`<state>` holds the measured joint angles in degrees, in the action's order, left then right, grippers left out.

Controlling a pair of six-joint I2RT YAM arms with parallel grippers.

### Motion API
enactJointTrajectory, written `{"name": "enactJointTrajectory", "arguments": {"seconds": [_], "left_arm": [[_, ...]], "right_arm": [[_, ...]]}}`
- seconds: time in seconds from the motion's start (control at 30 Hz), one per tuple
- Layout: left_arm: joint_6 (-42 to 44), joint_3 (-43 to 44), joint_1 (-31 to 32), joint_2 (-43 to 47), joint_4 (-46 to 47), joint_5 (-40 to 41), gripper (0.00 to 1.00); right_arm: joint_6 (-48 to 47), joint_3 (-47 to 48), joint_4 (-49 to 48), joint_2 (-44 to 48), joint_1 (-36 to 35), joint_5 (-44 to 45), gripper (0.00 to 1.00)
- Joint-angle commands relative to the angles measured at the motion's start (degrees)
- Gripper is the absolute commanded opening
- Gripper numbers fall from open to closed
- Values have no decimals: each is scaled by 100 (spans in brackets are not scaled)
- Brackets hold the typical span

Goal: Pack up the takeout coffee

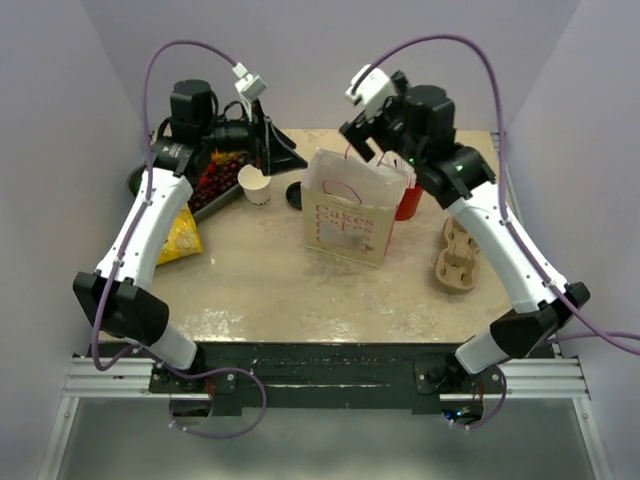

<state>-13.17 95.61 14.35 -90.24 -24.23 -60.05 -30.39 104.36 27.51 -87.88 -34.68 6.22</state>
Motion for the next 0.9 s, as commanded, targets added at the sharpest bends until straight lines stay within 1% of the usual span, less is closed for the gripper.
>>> {"name": "enactJointTrajectory", "arguments": {"seconds": [0.0,0.03,0.13,0.17,0.2,0.23,0.27,0.3,0.33,0.37,0.43,0.47,0.57,0.63,0.73,0.8,0.87], "left_arm": [[561,712,-344,252,-108,265,97],[596,783,-476,278,-117,318,97],[850,976,-652,393,-222,582,98],[1042,1055,-661,428,-336,800,98],[1131,1082,-661,437,-407,906,98],[1193,1091,-661,463,-433,995,98],[1263,1048,-661,515,-486,1135,98],[1290,1004,-661,533,-486,1206,98],[1291,934,-661,577,-495,1250,98],[1508,768,-661,612,-521,1398,98],[1703,600,-661,630,-609,1610,97],[1869,442,-661,639,-705,1846,96],[2142,187,-705,630,-828,2163,96],[2222,116,-758,604,-916,2182,96],[2458,177,-767,429,-1092,2191,96],[2486,238,-767,367,-1119,2305,96],[2582,396,-767,226,-1224,2331,96]], "right_arm": [[859,191,396,315,881,-332,94],[990,112,387,358,1023,-375,90],[1289,-248,457,499,1655,-603,87],[1377,-336,536,491,1831,-717,86],[1456,-354,771,439,2224,-866,85],[1562,-363,904,394,2411,-998,82],[1632,-424,1010,359,2604,-1313,81],[1685,-486,1142,272,2980,-1499,79],[1712,-539,1195,236,3141,-1675,75],[1703,-696,1213,184,3395,-1920,74],[1694,-864,1099,87,3633,-2185,73],[1686,-943,1064,34,3765,-2325,72],[1747,-1066,836,-212,3898,-2546,73],[1939,-1119,599,-431,3942,-2827,72],[1985,-1093,510,-704,3986,-3161,71],[1993,-1250,240,-757,4004,-3214,70],[2028,-1243,211,-923,4030,-3293,67]]}}
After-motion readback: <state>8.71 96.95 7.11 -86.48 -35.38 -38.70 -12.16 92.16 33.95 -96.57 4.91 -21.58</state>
